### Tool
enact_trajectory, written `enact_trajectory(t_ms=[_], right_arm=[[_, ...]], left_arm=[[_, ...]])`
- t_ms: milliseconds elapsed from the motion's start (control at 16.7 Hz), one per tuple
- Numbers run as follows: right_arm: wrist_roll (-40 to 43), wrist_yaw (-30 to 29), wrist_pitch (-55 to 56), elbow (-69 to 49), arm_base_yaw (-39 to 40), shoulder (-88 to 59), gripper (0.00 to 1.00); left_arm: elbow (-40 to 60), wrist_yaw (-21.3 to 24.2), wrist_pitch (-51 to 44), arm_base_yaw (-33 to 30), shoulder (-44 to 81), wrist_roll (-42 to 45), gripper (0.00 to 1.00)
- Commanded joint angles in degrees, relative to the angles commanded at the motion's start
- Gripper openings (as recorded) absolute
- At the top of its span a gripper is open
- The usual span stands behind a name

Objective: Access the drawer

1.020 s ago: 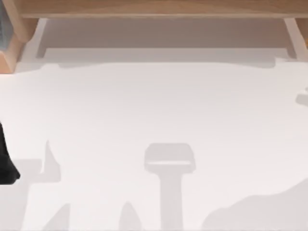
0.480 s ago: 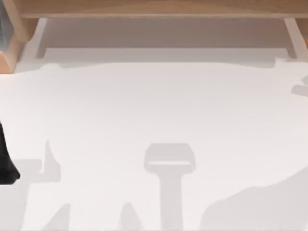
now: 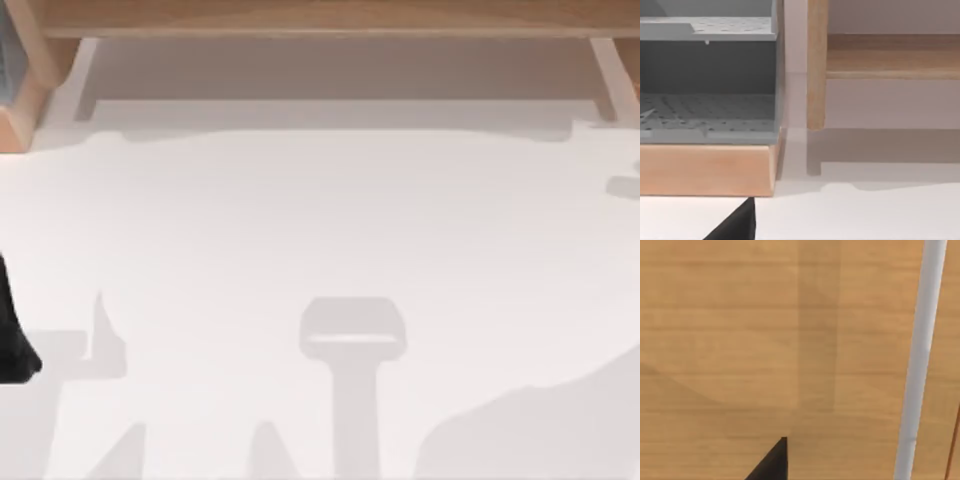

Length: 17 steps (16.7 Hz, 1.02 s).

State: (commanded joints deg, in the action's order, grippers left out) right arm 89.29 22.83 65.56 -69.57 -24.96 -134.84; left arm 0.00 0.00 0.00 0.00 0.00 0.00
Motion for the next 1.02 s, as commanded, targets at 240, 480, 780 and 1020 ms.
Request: enact_trajectory(t_ms=[240, 480, 780, 1020], right_arm=[[0.0, 0.0, 0.0, 0.0, 0.0, 0.0, 0.32], [0.0, 0.0, 0.0, 0.0, 0.0, 0.0, 0.02], [0.0, 0.0, 0.0, 0.0, 0.0, 0.0, 0.00], [-0.1, 0.0, -0.1, 0.0, -0.2, -0.1, 0.00]], left_arm=[[0.0, 0.0, 0.0, 0.0, 0.0, 0.0, 1.00], [0.0, 0.0, 0.0, 0.0, 0.0, 0.0, 1.00], [0.0, 0.0, 0.0, 0.0, 0.0, 0.0, 1.00], [0.0, 0.0, 0.0, 0.0, 0.0, 0.0, 1.00]])
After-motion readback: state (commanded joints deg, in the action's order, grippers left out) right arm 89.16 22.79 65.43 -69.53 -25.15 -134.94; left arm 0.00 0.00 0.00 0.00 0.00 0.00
